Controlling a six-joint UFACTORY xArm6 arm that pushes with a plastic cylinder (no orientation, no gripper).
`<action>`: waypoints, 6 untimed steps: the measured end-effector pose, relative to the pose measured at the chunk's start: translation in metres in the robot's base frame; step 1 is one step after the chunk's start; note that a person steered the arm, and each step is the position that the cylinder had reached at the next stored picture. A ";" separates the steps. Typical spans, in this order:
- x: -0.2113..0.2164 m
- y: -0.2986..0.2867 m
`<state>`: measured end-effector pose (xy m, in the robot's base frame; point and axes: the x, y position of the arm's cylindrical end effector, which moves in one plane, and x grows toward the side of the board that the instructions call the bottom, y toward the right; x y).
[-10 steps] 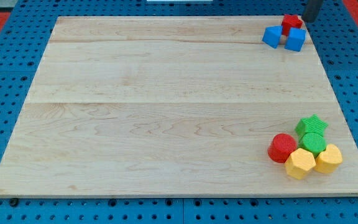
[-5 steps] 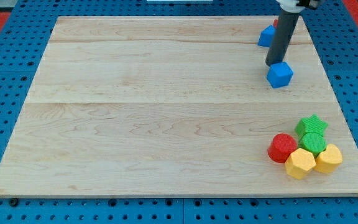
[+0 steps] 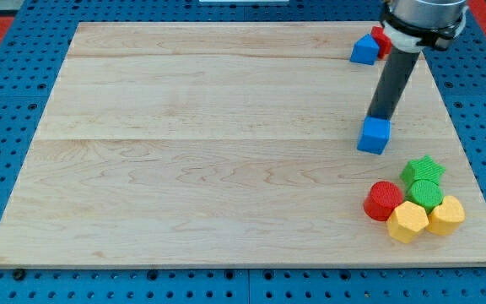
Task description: Move the blue cube to the left of the green star
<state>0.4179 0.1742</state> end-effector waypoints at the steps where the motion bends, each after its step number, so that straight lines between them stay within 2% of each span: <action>1: 0.011 -0.016; 3: 0.013 -0.025; 5: 0.044 -0.040; 6: 0.061 -0.022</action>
<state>0.4787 0.1523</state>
